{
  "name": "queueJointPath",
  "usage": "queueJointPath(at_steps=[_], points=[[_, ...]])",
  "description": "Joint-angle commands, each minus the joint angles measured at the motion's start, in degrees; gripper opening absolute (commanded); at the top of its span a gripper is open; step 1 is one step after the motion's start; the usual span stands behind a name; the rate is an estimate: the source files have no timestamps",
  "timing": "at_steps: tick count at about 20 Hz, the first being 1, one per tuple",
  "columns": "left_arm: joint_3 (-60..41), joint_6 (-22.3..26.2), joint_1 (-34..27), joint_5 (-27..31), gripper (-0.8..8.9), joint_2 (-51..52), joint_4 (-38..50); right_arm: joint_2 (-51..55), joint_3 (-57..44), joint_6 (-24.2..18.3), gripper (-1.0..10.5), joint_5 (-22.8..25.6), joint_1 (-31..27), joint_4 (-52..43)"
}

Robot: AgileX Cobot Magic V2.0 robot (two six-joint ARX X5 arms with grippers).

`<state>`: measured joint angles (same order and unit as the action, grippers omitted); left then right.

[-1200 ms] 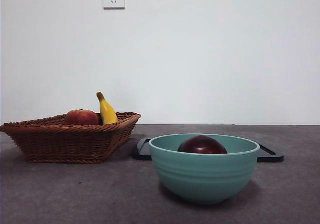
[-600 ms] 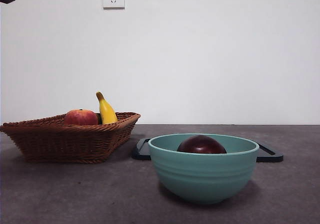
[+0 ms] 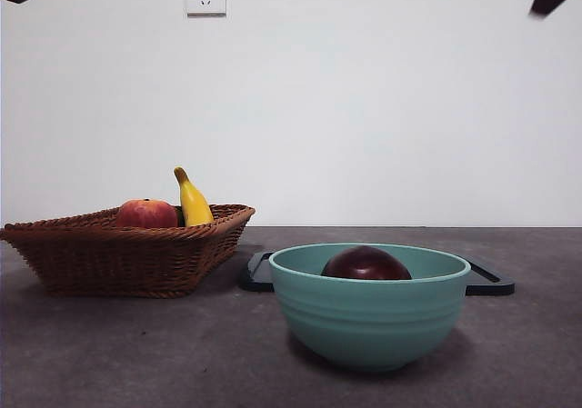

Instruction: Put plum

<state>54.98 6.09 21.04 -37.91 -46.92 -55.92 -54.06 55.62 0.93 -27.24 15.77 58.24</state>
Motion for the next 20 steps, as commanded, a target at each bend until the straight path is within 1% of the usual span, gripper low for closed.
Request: queueJointPath(at_steps=[1,4,7,10,12,13,15,20], points=[[0.52,0.52,0.26,-0.55,3.73,-0.28,0.42,-4.09,0.7,2.16,3.9,1.84,3.08,-3.21],[0.52,0.52,0.24,-0.55,3.73,-0.26,0.37,-8.85,-1.95,5.09,3.9,5.03,7.23,-10.64],[0.52,0.55,0.26,-0.52,3.73,-0.28,0.46,-12.26,-6.86,8.02,3.6,6.51,9.86,-19.15],[0.52,0.55,0.24,-0.52,3.73,-0.26,0.46,-15.26,-10.49,9.4,3.6,7.13,11.82,-25.55],[0.52,0.57,0.24,-0.52,3.73,-0.28,0.63,-17.2,-11.96,9.68,3.4,9.09,13.03,-28.79],[0.52,0.59,0.24,-0.52,3.73,-0.28,0.72,-18.45,-12.17,9.7,3.1,9.94,13.68,-29.68],[0.52,0.59,0.24,-0.52,3.73,-0.28,0.79,-20.87,-12.17,9.7,2.9,11.08,14.56,-31.65],[0.52,0.57,0.26,-0.52,3.73,-0.28,0.92,-26.47,-12.17,10.47,1.4,11.23,15.76,-35.98]])
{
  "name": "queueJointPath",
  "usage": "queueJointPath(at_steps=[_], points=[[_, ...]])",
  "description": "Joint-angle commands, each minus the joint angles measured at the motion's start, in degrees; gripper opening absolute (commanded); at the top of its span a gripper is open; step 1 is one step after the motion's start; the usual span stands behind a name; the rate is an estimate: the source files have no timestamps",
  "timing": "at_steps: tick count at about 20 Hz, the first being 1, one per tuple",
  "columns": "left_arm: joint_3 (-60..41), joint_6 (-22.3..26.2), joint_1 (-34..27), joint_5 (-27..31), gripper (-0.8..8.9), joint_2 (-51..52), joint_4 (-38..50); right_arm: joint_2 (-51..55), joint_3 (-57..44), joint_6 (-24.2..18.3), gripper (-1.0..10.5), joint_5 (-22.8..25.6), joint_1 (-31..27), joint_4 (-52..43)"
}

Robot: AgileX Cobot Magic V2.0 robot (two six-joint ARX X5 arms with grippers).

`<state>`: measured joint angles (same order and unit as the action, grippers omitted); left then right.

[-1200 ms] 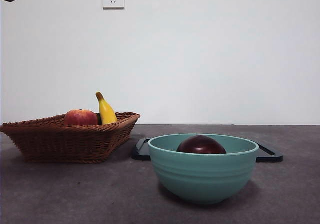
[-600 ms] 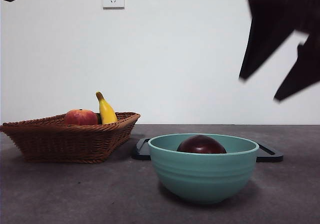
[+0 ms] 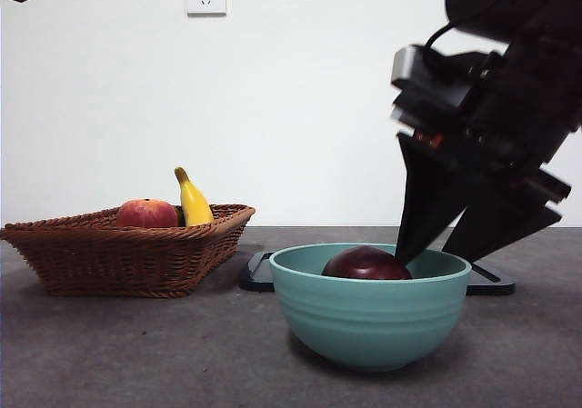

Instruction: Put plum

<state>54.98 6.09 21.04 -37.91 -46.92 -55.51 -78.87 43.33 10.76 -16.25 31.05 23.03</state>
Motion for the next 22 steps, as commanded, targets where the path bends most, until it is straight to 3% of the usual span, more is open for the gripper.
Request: queueJointPath(at_steps=[1,4,10,15,18,22], points=[[0.52,0.55,0.26,-0.52,3.73,-0.28,0.48,-2.19,0.11,0.61,1.0,0.26,0.55,-0.94],[0.52,0.57,0.24,-0.52,3.73,-0.26,0.66,-2.38,0.13,0.59,0.1,0.15,0.59,-2.08],[0.52,0.72,0.24,-0.52,3.73,-0.28,1.18,-2.23,0.68,1.11,0.1,-0.24,0.7,-3.3],[0.52,0.74,0.24,-0.52,3.73,-0.28,1.18,-2.23,6.75,2.03,0.1,0.28,0.28,-2.91],[0.52,0.72,0.24,-0.52,3.73,-0.26,1.18,-2.8,11.69,1.7,0.1,3.1,-1.57,-1.46],[0.52,0.7,0.24,-0.52,3.73,-0.26,1.09,-7.32,19.67,-0.17,0.1,3.02,-6.86,-0.48]])
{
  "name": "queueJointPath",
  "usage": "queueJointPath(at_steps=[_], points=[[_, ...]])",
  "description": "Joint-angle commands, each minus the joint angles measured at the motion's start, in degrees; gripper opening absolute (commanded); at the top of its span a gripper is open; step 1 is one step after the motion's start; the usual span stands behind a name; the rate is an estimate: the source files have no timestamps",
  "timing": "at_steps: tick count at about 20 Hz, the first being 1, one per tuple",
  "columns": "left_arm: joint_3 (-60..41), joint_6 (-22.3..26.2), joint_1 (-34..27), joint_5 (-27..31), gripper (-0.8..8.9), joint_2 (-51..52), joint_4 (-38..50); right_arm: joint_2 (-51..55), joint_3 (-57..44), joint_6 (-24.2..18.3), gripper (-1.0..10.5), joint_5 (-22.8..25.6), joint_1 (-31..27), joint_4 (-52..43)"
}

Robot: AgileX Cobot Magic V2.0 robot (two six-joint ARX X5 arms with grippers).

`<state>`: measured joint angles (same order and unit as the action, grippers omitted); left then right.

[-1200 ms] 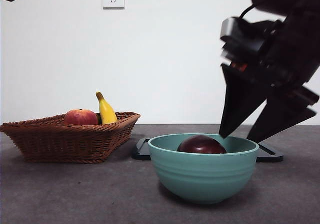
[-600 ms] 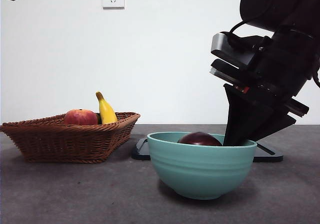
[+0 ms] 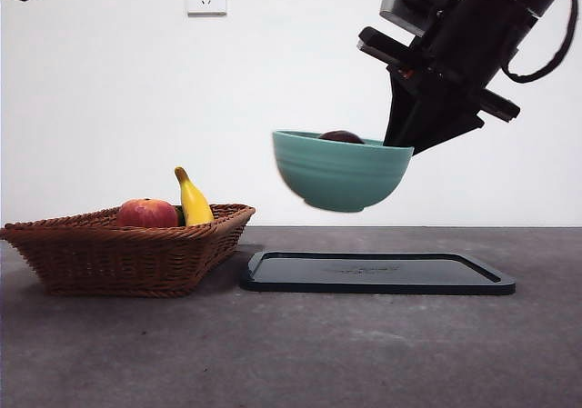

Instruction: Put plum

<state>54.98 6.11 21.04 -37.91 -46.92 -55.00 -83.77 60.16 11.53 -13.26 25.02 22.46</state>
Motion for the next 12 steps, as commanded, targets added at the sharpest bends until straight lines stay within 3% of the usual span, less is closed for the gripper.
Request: queueJointPath(at_steps=[1,6,12], points=[[0.52,0.68,0.24,-0.52,3.73,-0.26,0.61,-4.33,4.9,-1.6,0.1,0.02,-1.92,0.37],[0.52,0.68,0.24,-0.52,3.73,-0.26,0.59,-15.98,13.29,-1.95,0.1,-0.2,-6.08,0.26],[0.55,0.66,0.24,-0.52,3.73,-0.26,0.57,-23.02,14.43,-1.9,0.1,0.02,-6.8,-1.9]])
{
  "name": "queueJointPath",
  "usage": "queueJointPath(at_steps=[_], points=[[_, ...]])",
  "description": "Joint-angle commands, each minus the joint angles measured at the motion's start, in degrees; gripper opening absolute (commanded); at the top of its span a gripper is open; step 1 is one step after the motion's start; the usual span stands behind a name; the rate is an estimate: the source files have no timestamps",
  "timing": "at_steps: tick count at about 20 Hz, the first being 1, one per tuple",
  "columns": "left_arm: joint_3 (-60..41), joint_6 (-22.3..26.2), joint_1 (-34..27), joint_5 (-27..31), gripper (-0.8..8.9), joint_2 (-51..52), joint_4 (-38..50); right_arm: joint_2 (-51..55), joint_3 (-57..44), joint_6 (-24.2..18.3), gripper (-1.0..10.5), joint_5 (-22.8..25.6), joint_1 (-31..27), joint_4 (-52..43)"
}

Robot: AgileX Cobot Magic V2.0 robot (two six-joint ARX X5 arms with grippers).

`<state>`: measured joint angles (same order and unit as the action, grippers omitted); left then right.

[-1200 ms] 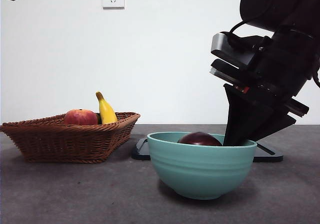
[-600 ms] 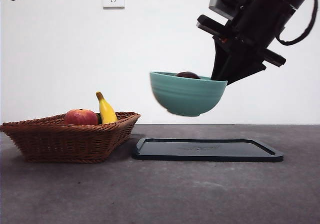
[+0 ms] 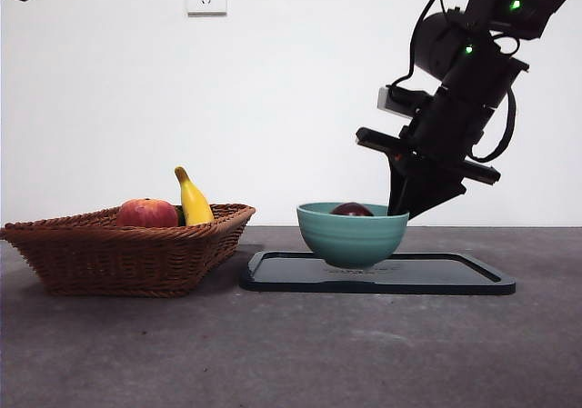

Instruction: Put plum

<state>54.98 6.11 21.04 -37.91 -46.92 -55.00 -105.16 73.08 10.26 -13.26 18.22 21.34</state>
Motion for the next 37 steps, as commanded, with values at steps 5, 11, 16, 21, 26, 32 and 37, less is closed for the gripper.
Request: queueJointPath(at_steps=[5,11,16,21,26,32,37], points=[[0.55,0.63,0.26,-0.52,3.73,-0.24,0.55,-2.34,1.51,-0.76,0.1,0.79,-0.15,-0.48],[0.55,0.66,0.24,-0.52,3.73,-0.24,0.57,-2.19,1.6,-0.31,2.2,1.36,-0.15,0.15],[0.55,0.66,0.24,-0.52,3.73,-0.24,0.66,6.78,1.62,-0.28,2.2,1.68,-0.52,1.18],[0.55,0.66,0.24,-0.52,3.73,-0.24,0.66,24.09,1.62,-3.98,2.2,1.03,-0.17,11.34],[0.55,0.66,0.24,-0.52,3.73,-0.24,0.66,38.01,0.39,-6.08,2.2,-2.05,-0.07,22.71],[0.55,0.66,0.24,-0.52,3.73,-0.24,0.66,51.84,-10.54,-6.05,2.2,-4.57,2.51,24.61],[0.55,0.66,0.24,-0.52,3.73,-0.24,0.7,63.06,-20.96,-4.87,2.2,-9.7,5.38,25.49]])
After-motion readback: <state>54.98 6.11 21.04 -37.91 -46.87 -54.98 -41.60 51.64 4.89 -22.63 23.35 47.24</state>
